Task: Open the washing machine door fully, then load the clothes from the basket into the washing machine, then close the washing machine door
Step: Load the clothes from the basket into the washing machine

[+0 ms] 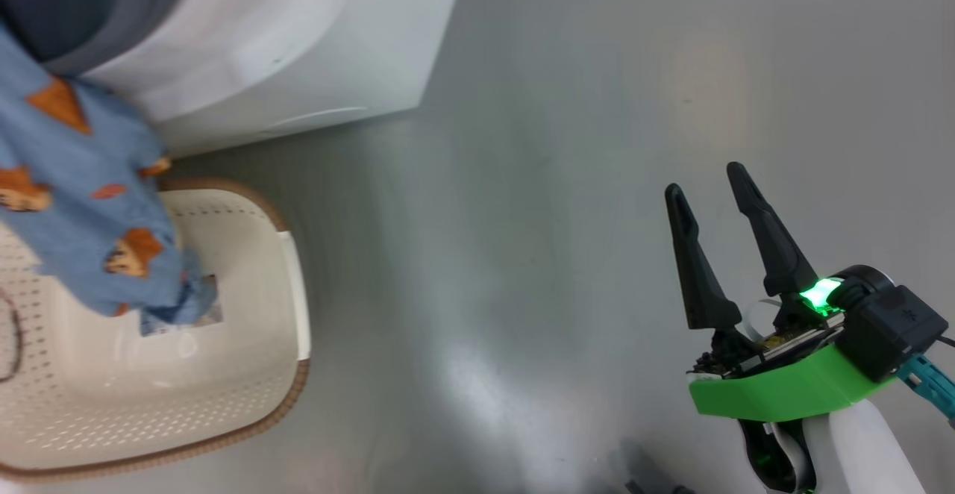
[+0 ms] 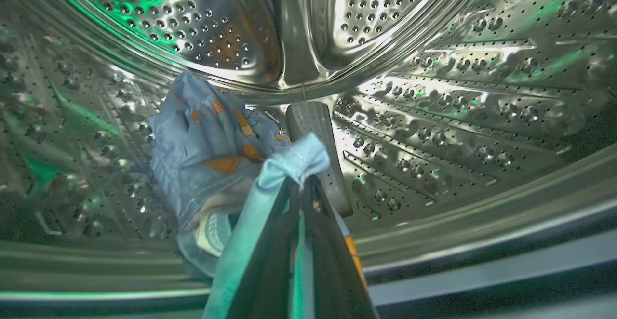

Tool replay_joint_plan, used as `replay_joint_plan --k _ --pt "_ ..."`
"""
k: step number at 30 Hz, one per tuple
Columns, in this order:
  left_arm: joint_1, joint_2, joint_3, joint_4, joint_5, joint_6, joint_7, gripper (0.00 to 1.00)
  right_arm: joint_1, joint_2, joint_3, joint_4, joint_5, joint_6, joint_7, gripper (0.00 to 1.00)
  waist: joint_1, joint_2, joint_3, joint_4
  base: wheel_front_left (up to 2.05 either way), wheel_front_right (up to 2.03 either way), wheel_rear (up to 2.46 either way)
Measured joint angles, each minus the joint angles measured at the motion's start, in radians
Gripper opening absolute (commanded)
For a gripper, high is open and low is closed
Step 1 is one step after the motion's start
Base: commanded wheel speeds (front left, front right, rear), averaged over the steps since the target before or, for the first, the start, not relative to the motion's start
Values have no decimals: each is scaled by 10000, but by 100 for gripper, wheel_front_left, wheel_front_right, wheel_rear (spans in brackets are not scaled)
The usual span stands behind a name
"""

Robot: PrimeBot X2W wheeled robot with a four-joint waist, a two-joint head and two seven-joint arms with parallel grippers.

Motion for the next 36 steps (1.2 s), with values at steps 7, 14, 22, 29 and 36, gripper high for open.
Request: replay_joint_plan --k 7,14,22,29,36 --pt "-603 399 161 -228 123 130 -454 0 -175 150 153 48 84 0 0 100 0 0 324 -476 0 0 0" --pt "-1190 702 282 -353 531 410 -2011 0 -281 184 303 92 100 0 0 100 0 0 570 -775 0 0 0" --pt "-2153 1009 79 -387 1480 888 -4600 0 -376 201 384 94 100 0 0 100 0 0 818 -880 0 0 0" --pt "-2825 1099 -13 -255 1923 1118 -5428 0 -612 203 416 107 100 0 0 100 0 0 998 -853 0 0 0" --pt "-2801 1037 0 1041 1724 1127 -5162 0 -616 188 420 119 102 0 0 100 -1 0 1025 -762 0 0 0"
